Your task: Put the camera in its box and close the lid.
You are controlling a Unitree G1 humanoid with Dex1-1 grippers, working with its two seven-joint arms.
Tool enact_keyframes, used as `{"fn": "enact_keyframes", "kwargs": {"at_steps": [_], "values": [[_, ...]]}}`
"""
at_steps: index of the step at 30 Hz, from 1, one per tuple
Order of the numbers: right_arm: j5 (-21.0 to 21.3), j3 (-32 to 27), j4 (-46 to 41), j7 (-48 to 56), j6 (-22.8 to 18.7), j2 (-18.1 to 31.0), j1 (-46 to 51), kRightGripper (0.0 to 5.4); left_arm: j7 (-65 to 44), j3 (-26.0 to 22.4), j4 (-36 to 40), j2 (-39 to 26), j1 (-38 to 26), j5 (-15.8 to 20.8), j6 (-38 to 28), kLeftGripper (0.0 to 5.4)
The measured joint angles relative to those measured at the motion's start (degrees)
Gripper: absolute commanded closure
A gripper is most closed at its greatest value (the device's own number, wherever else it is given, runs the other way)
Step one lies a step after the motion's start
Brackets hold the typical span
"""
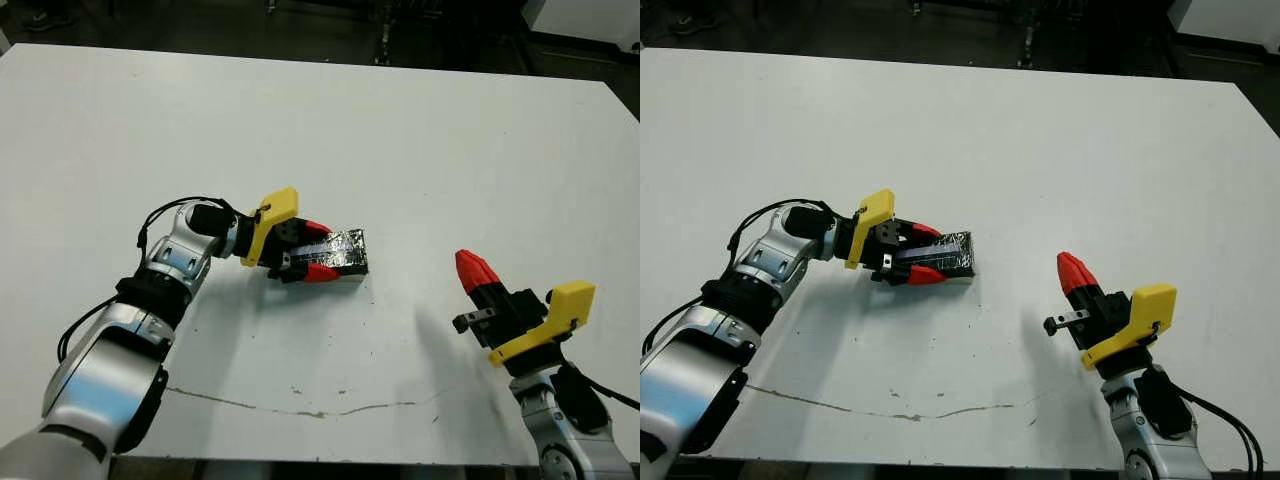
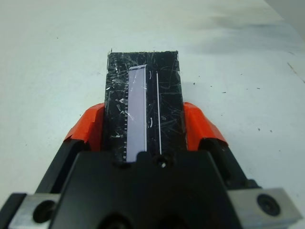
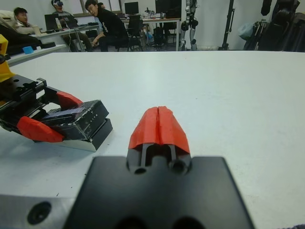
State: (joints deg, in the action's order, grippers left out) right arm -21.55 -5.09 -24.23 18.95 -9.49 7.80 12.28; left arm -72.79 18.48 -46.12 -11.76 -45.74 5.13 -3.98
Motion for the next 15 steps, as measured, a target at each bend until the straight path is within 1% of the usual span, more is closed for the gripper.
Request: {"fn": "enact_keyframes", "kwargs": {"at_steps": [8, 15], "values": [[0.06, 0.0, 0.0, 0.01, 0.0, 0.0, 0.03, 5.4, 0.32, 0.1, -0.17, 0.38, -0.18, -0.5, -0.17, 2.24], [0.06, 0.01, 0.0, 0.07, 0.01, 0.0, 0.05, 5.4, 0.91, 1.17, 0.65, 0.75, -0.89, -2.2, 1.28, 2.24]]}}
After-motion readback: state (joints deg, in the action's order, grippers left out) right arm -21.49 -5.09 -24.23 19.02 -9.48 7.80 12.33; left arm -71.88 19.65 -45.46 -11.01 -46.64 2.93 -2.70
